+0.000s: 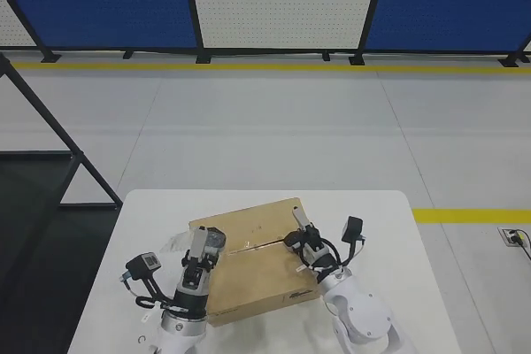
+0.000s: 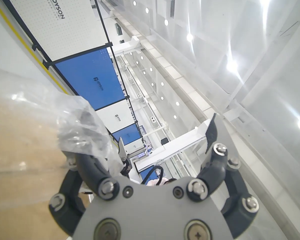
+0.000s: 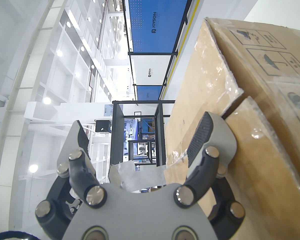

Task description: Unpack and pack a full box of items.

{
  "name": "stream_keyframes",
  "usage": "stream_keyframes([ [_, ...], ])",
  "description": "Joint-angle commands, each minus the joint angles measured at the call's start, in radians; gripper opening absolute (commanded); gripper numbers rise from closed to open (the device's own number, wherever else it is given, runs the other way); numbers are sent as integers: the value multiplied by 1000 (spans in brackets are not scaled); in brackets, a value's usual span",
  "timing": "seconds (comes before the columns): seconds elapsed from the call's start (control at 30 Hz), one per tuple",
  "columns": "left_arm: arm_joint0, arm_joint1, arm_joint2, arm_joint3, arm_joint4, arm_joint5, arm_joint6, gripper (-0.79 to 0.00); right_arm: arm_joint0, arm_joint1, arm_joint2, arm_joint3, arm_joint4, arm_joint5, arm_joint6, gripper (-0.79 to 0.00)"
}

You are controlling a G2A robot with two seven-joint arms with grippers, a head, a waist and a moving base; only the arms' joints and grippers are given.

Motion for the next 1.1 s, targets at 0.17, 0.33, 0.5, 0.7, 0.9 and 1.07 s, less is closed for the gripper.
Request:
stream_keyframes([
  [0.17, -31, -9, 22, 25, 11, 22, 7, 0, 4, -5, 11, 10, 30, -33, -45, 0],
  [0.33, -49, -14, 30, 39, 18, 36, 9, 0, 9, -8, 27, 19, 54, -15, -82, 0],
  [0.5, -70, -20, 47, 49, 35, 60, 5, 0, 11, -9, 37, 16, 67, 30, -90, 0],
  [0.7, -108, -28, 80, 75, 82, 101, -10, 0, 10, -7, 46, 11, 70, 65, -70, 0],
  [0.9, -136, -38, 110, 96, 109, 130, -7, 0, 5, -7, 49, 11, 70, 66, -62, 0],
  [1.07, -155, -45, 129, 113, 132, 158, -13, 0, 2, -8, 52, 11, 73, 64, -59, 0],
])
